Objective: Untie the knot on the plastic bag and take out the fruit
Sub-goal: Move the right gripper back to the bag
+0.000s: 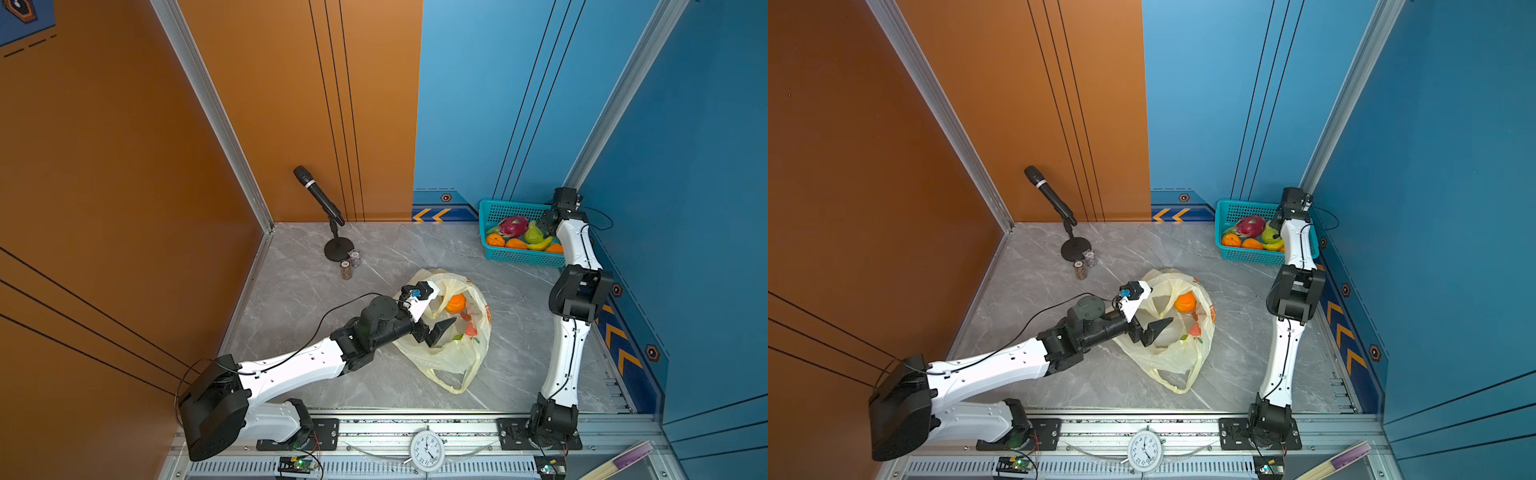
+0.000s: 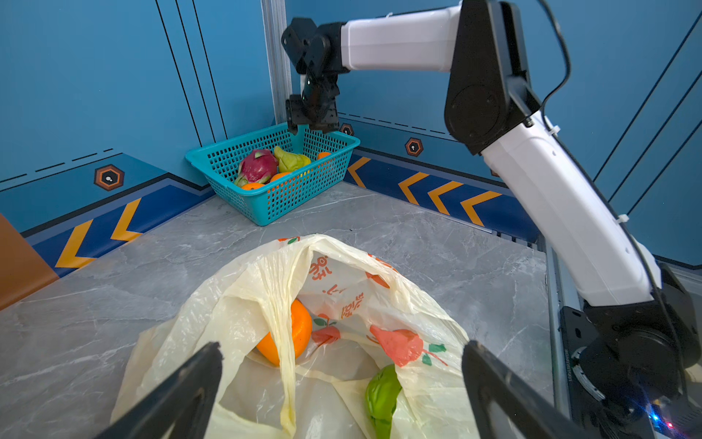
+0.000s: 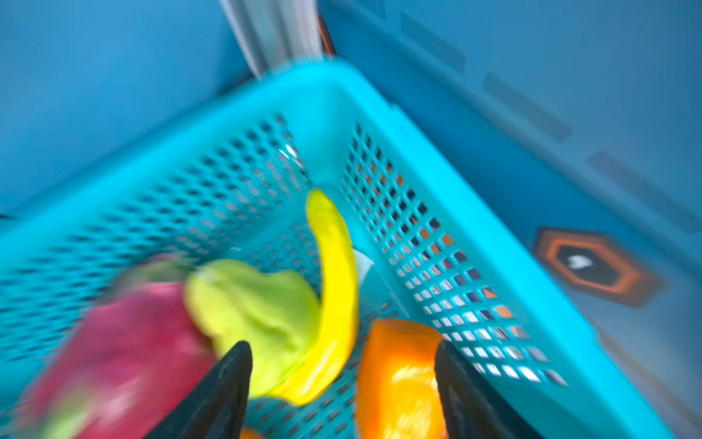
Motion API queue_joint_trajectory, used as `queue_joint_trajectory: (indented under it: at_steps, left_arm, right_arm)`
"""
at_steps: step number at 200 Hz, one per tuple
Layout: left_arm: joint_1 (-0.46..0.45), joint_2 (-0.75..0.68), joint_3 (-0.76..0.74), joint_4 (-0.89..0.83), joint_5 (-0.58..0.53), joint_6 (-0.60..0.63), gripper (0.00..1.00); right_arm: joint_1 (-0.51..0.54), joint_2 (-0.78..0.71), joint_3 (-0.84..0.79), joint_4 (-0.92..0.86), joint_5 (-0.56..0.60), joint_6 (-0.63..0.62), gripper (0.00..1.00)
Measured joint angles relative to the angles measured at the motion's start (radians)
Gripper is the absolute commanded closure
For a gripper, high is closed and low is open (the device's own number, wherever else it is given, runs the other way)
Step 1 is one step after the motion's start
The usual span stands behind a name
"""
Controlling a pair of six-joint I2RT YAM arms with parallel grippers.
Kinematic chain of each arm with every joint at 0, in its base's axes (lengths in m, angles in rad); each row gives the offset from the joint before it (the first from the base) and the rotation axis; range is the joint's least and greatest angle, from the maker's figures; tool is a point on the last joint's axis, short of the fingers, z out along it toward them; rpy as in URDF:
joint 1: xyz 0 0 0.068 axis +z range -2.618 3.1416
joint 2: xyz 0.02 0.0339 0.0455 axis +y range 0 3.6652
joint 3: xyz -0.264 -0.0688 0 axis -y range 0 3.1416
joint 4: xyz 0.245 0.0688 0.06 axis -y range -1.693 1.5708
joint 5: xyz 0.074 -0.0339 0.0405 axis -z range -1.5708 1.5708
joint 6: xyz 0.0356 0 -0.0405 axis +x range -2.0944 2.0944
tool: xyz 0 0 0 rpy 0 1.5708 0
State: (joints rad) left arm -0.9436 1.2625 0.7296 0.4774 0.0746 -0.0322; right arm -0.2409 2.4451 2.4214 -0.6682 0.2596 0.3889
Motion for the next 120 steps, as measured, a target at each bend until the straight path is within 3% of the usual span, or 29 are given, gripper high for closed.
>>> queue_joint_trajectory:
  at_steps: [62, 120]
  left_arm:
    - [-0.014, -0.126, -0.029, -0.085, -0.053, -0.049, 0.02]
    - [-0.027, -0.197, -0.029, -0.247, -0.135, -0.136, 0.02]
  right_arm:
    - [0.068, -0.365, -0.122, -0.005, -0.115, 0.000, 0.16]
    - [0.234, -0.759, -0.525, 0.014, -0.220, -0.004, 0.13]
